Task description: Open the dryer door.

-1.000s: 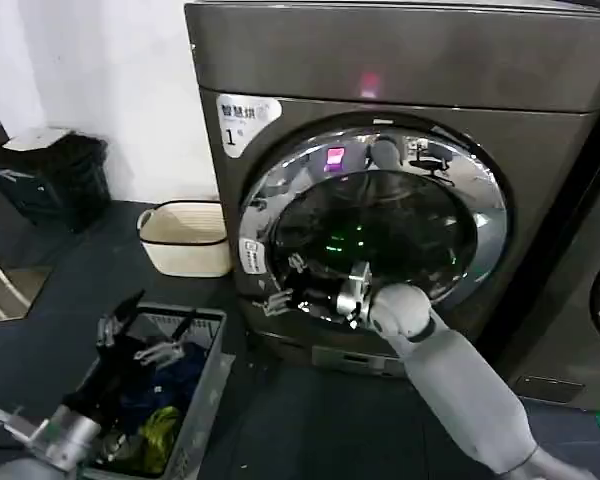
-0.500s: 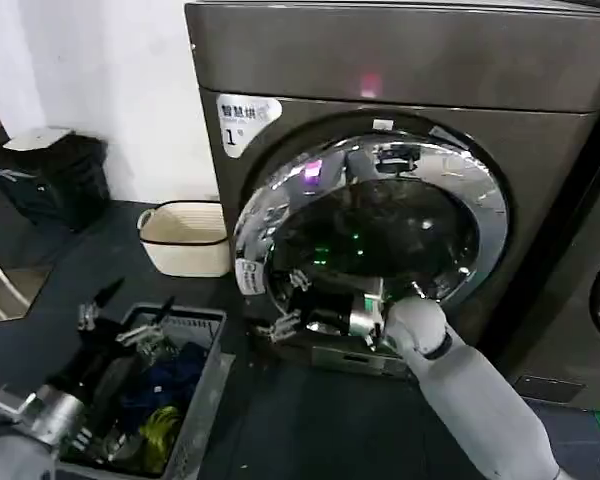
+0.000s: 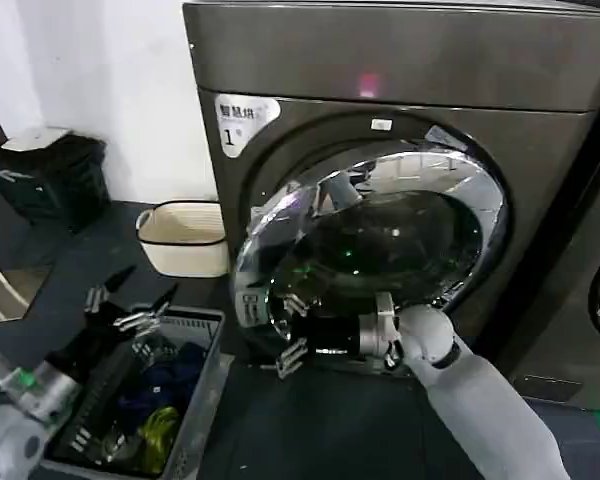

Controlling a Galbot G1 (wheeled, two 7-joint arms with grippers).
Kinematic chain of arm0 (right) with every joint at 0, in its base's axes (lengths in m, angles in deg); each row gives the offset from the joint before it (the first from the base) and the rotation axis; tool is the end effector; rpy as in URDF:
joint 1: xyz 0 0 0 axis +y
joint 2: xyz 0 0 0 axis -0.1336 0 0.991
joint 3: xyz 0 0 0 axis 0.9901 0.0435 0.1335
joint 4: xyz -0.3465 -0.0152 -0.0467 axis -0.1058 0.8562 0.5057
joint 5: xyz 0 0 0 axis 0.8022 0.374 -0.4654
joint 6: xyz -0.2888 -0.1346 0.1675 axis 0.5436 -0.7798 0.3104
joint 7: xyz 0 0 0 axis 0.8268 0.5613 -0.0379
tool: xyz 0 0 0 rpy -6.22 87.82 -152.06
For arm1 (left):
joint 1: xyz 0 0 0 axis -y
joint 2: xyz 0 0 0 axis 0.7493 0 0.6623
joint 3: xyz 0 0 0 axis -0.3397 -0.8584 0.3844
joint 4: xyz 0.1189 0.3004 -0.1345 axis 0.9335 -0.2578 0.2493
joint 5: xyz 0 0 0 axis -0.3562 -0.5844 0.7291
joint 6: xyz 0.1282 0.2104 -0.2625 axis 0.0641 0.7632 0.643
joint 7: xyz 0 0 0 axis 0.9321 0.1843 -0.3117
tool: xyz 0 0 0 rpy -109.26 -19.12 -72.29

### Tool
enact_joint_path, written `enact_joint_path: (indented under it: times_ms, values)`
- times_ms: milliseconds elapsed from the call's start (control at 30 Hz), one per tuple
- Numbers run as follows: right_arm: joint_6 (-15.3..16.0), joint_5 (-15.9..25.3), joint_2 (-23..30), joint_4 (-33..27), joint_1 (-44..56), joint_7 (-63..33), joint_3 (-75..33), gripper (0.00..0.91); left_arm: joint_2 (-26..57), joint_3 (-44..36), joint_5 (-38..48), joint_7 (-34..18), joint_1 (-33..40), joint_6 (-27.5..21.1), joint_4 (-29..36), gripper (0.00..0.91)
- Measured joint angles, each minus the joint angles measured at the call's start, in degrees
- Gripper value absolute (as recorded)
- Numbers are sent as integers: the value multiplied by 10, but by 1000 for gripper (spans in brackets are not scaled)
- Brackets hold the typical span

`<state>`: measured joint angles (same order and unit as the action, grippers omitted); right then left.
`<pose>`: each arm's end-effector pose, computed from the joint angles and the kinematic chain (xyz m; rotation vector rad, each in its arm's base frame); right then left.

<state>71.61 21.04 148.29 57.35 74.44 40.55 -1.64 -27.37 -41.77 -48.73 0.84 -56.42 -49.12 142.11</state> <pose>0.4197 0.0086 -0.1920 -2.1474 2.1742 -0.1062 0.2678 0.1840 -0.1830 0.7404 2.8693 -0.0346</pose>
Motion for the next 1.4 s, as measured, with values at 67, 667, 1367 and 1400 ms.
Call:
enact_joint_path:
  times_ms: [67,667,1367,1400]
  values:
    - [-5,0,-3,6,5,2,-5,907,9,-8,9,5,12,2,-11,907]
    - [-16,-11,-48,48,61,83,-48,907,79,-102,64,29,123,8,-77,907]
    - [-37,-29,-100,87,137,155,-138,907,138,-272,119,78,258,10,-132,907]
    - [-40,-32,-103,87,143,159,-147,907,138,-278,120,79,263,9,-133,907]
